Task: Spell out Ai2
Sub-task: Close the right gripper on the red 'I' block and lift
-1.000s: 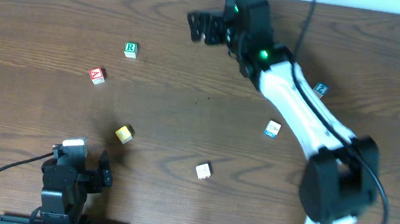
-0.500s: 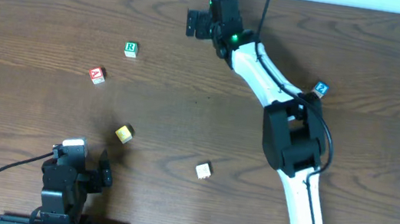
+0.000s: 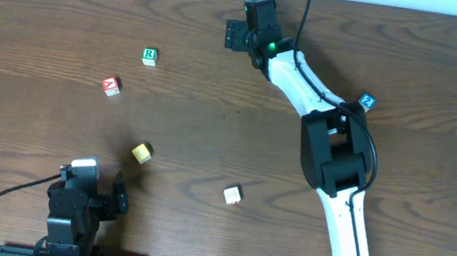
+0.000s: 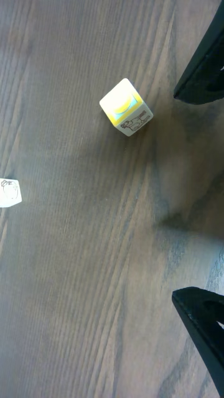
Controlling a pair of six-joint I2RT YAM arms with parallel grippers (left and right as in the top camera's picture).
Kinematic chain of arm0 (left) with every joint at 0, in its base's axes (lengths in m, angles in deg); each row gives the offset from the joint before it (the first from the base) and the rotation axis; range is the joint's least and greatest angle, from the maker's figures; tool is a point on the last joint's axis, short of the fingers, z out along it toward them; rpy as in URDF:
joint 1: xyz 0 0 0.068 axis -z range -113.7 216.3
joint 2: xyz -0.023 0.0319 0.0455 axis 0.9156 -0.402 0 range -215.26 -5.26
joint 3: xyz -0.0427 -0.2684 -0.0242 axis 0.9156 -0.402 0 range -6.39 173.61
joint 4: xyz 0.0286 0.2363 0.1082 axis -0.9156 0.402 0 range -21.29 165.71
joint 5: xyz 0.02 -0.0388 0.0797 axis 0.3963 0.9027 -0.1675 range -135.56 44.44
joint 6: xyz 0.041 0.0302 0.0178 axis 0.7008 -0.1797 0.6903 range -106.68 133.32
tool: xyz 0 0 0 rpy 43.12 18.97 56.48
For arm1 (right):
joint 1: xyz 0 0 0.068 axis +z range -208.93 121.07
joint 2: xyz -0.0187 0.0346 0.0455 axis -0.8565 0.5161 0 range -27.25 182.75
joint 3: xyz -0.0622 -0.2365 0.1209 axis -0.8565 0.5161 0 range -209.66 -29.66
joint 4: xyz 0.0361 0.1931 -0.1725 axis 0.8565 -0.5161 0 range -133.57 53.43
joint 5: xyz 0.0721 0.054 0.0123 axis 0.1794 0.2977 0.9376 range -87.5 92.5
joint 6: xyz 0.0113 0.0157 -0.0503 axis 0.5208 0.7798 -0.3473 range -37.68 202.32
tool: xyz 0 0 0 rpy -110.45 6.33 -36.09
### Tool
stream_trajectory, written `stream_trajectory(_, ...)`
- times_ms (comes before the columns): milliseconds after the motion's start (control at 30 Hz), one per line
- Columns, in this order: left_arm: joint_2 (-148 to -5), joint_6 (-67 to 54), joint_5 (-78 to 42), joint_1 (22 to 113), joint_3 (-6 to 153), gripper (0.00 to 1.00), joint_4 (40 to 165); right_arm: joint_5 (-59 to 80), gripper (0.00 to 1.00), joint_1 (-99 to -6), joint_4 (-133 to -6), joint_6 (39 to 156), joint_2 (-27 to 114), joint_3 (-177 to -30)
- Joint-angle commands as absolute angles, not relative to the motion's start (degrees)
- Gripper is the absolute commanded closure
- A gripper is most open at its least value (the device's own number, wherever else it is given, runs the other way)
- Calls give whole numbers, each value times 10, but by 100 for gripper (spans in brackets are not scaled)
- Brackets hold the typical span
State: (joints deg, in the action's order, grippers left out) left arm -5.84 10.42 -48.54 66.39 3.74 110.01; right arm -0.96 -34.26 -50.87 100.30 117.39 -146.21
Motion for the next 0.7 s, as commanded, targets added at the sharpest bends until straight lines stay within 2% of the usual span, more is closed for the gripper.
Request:
stream_trajectory(0,-55,110,-486,663,29,5,1105,5,17,-343,-509,1007,1191,-1475)
stream_trajectory(300,-55,110,-486,663,29,5,1105,25,20,-339,-512,1022,1198,-1475)
stream_trajectory(367,-55,110,-486,663,29,5,1105,26,24,-338,-512,1022,1199,-1475)
stream_trajectory(567,-55,110,-486,663,29,5,1105,27,48,-333,-516,1022,1201,-1475)
stream_trajectory(667,-55,110,-486,663,29,5,1105,27,53,-333,-513,1022,1201,-1475)
